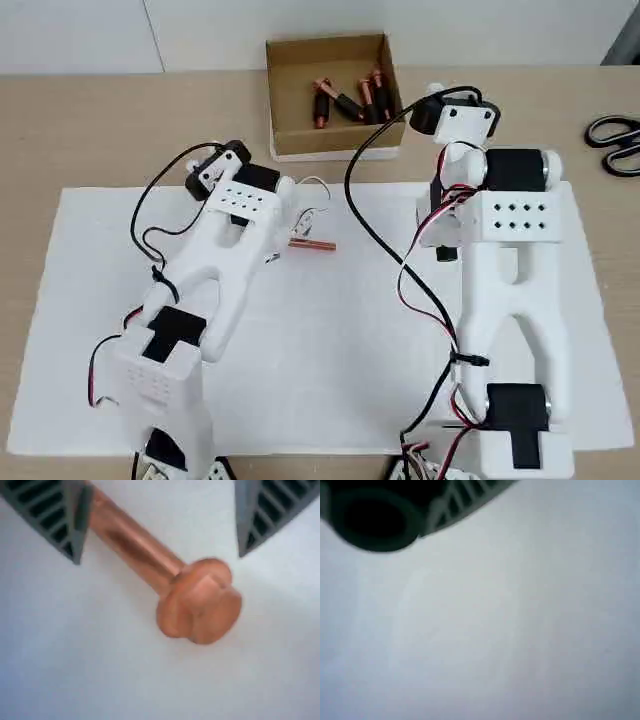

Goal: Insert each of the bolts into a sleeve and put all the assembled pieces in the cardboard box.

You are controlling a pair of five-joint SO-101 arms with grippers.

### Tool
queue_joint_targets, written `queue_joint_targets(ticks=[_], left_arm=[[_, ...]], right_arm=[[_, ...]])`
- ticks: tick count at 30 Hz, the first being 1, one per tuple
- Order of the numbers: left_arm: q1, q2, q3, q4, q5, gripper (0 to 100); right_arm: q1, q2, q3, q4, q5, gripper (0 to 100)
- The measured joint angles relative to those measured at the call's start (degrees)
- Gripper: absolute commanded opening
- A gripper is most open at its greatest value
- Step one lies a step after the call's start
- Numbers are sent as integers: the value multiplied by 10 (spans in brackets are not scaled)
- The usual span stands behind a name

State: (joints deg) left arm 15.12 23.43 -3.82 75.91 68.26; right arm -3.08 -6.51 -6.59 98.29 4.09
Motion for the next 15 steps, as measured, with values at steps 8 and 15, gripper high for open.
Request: queue_joint_targets(ticks=[8, 15], left_arm=[[0, 0, 0, -8, 12, 71], [1, -1, -4, -11, 11, 58]], right_arm=[[0, 0, 0, 0, 0, 4], [0, 0, 1, 0, 0, 4]])
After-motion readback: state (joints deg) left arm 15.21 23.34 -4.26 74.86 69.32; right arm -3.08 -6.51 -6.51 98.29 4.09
